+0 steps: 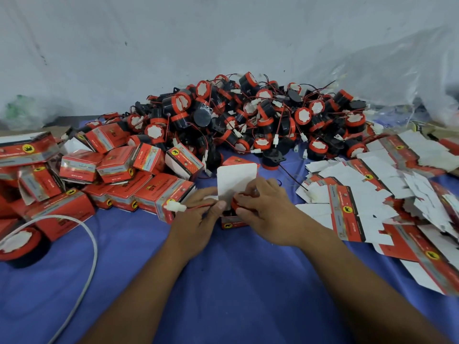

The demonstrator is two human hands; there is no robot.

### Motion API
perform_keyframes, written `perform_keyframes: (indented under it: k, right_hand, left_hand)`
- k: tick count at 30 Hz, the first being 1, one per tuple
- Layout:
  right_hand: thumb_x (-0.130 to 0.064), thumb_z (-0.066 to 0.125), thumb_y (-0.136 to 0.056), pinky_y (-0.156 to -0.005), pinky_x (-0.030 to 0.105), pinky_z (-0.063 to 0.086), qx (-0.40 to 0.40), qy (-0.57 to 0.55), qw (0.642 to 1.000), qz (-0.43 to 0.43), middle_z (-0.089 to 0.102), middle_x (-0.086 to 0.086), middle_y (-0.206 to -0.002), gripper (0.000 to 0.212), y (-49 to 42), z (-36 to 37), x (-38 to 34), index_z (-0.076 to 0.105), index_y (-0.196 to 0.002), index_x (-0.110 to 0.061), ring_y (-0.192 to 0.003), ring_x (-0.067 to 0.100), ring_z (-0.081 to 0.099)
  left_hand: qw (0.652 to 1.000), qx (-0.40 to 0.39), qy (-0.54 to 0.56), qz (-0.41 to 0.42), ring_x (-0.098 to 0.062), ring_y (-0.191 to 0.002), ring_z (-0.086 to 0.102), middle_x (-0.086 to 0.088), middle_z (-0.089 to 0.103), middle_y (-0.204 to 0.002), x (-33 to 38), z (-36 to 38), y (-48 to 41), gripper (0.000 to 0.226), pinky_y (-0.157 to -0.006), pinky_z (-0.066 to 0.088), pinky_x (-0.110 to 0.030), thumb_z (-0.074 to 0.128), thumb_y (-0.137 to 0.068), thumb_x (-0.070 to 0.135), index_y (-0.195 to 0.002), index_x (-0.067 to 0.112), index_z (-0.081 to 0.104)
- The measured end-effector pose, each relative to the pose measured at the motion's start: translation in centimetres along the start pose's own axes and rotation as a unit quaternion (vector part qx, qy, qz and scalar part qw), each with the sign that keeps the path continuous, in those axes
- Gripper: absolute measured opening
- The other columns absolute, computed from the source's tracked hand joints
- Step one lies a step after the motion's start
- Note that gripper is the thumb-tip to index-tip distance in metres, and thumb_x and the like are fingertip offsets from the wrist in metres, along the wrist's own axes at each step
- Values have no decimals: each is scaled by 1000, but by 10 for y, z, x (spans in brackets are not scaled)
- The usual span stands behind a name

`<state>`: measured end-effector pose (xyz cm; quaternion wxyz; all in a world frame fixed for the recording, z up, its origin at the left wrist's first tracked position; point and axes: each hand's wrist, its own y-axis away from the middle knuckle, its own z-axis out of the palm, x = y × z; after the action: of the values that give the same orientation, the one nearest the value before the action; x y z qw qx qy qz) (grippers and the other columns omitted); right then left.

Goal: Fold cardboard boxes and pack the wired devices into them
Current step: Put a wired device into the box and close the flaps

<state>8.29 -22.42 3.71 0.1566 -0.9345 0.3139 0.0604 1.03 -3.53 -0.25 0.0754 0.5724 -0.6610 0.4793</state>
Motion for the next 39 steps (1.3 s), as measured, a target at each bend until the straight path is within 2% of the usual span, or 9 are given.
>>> perform_keyframes:
  k: [3,7,12,15,20,26,28,35,39]
  right_hand:
    - [-32,59,-100,-96,38,39,40,-69,995,-53,49,6,-117,29,-2,-3,-5,70,-123,-18,-104,23,41]
    - [-28,63,-97,-86,28,47,78,-193,972,-113,57,2,-115,54,-10,-3,-23,47,-146,-13,-91,7,46]
    - [-20,58,-101,-73,16,45,107,-244,959,-92,60,-9,-95,49,-20,-1,-27,44,-148,-20,-79,4,55]
    - [-15,51,-101,-66,18,43,137,-249,956,-67,54,-15,-83,49,-23,3,-24,41,-147,-28,-72,2,54]
    - [-7,54,-100,-62,46,56,154,-296,943,-2,55,-6,-86,53,-17,7,-15,36,-132,-44,-68,20,67]
    - [-15,63,-98,-65,42,56,179,-309,934,4,71,5,-88,5,-13,7,-16,59,-102,-13,-74,18,71]
    - [-13,64,-98,-69,38,55,186,-290,939,-5,74,1,-86,11,-13,9,-19,70,-95,-5,-77,15,69]
    - [-10,66,-94,-85,41,51,89,-218,971,-42,76,4,-97,13,-14,8,-23,78,-93,-6,-95,20,67]
    - [-16,63,-98,-82,19,43,44,-189,980,-45,66,1,-104,19,-15,7,-23,79,-95,-6,-94,12,60]
  left_hand:
    - [998,-4,-60,32,-7,-85,54,-5,65,-94,7,3,-3,34,-78,42,-16,48,-100,22,-86,5,74]
    - [991,-30,-115,63,1,-65,46,-10,68,-81,19,-2,-5,34,-64,32,-6,45,-93,23,-78,5,70]
    - [978,-129,-161,36,-24,-95,53,-12,58,-106,10,-2,-5,20,-81,49,-43,51,-99,15,-109,5,65]
    - [984,-121,-125,28,-20,-92,50,-9,54,-102,10,-1,-2,25,-81,44,-33,49,-102,23,-109,10,69]
    - [998,-37,-8,-50,-13,-91,60,-5,63,-97,11,-1,0,12,-82,47,-25,63,-96,17,-95,12,74]
    - [977,56,108,-177,8,-83,59,10,64,-92,17,11,-1,19,-68,46,-8,74,-87,12,-92,18,57]
    - [964,88,124,-220,12,-80,56,7,59,-95,18,14,-3,28,-63,45,-7,75,-86,17,-95,23,49]
    - [967,137,77,-201,-17,-105,53,0,51,-114,22,23,3,44,-90,51,-37,72,-80,6,-114,15,44]
    - [971,118,99,-182,-15,-109,57,1,57,-115,21,17,5,38,-93,52,-45,70,-83,1,-113,18,52]
